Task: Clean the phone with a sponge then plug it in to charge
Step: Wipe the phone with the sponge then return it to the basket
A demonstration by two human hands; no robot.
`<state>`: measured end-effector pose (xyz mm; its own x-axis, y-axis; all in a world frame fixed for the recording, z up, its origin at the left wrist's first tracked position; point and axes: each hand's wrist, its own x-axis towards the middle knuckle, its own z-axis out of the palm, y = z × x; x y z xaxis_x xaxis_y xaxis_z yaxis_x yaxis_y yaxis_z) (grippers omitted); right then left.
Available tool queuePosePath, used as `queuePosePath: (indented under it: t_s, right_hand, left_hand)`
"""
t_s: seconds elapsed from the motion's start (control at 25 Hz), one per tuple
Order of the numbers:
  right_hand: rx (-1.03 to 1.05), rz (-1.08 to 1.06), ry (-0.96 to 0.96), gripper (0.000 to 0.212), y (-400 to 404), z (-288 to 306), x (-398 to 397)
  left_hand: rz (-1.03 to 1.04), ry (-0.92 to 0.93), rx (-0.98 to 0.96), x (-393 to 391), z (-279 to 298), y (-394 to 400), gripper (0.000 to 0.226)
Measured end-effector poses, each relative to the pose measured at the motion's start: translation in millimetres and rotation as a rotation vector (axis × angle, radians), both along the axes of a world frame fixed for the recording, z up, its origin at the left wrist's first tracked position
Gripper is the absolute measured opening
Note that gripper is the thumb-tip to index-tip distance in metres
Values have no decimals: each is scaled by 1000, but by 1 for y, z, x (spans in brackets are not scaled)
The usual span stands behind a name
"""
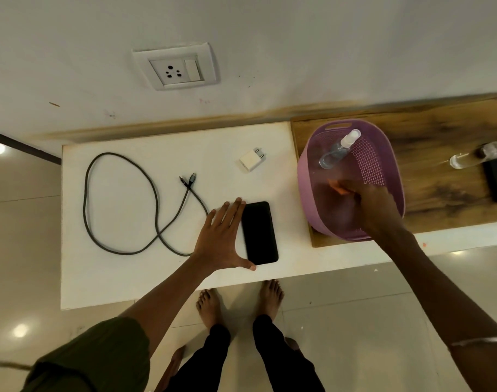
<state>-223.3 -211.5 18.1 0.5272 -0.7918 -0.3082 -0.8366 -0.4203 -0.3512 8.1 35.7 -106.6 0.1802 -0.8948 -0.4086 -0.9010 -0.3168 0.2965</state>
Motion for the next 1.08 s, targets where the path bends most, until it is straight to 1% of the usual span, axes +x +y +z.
queuePosePath:
  t_s: [0.04, 0.08, 0.12, 0.16, 0.2, 0.24, 0.28, 0.32, 0.4, 0.44, 0.48, 0.52, 0.56, 0.6, 0.64, 0.68, 0.72, 0.76, 0.8, 0.88, 0.96, 1.0, 1.08]
  right_hand:
    - [26, -4, 37, 42, 4, -10, 10]
    - [-7, 29, 95, 45, 15, -27, 24]
    - [-272, 136, 291, 48, 16, -47, 22]
    - [-211, 131, 398, 51, 34, -80, 18]
    - [-9, 83, 418, 51, 75, -123, 15]
    - [143, 71, 410, 50, 117, -155, 12]
    - [199, 39, 355, 48, 148, -169, 10]
    - [238, 66, 309, 48, 172, -172, 14]
    - [351, 142, 322, 48, 171, -157, 16]
    - [322, 159, 341, 48, 184, -162, 17]
    - [331, 134, 352, 48, 186, -148, 26]
    - [349, 153, 340, 48, 163, -126, 28]
    - [211, 140, 232, 48, 128, -99, 26]
    - [60, 65, 104, 47, 87, -63, 28]
    - [-72, 31, -38, 45, 48, -19, 36]
    - [-155, 35, -77, 43, 30, 11, 44]
    - [-163, -77, -154, 39, 17, 29, 46]
    - [-216, -186, -142, 36, 11, 44, 37]
    - [-193, -213, -208, 33, 15, 45, 37]
    - [-162, -149, -340, 32, 35, 38, 60]
    - [-138, -78, -395, 33, 49, 33, 89]
    - [-105, -55, -403, 37, 46, 29, 104]
    - [-31, -14, -374, 45, 43, 11, 137]
  left_hand:
    - [-2, 3, 1, 0, 0, 0, 158]
    - [-4, 8, 1, 0, 0, 0, 158]
    - [-5, 10, -1, 0, 0, 0, 158]
    - [-5, 8, -2, -1, 0, 1, 158]
    - [-7, 5, -1, -1, 0, 0, 158]
    - [-10, 4, 3, -1, 0, 0, 158]
    - [-10, 3, 4, -1, 0, 0, 159]
    - [-7, 1, 0, -1, -1, 0, 159]
    - [-3, 4, -14, -2, 0, 0, 160]
    - [-3, 9, -24, -2, 0, 0, 160]
    - [-4, 16, -32, -1, 0, 0, 160]
    - [-6, 22, -37, -1, 1, 1, 160]
    - [-5, 27, -40, -1, 3, 1, 159]
    - [0, 36, -47, 0, 5, 1, 157]
    - [10, 55, -58, 1, 7, 0, 154]
    - [26, 75, -81, 1, 9, 0, 147]
    - [48, 85, -119, 3, 12, 0, 139]
    - [71, 75, -166, 7, 14, 0, 127]
    - [90, 41, -221, 11, 16, 2, 112]
    - [146, -88, -376, 24, 18, 4, 72]
    - [293, -192, -511, 41, 20, 4, 38]
    - [396, -221, -533, 49, 21, 4, 28]
    - [603, -231, -477, 64, 25, 3, 21]
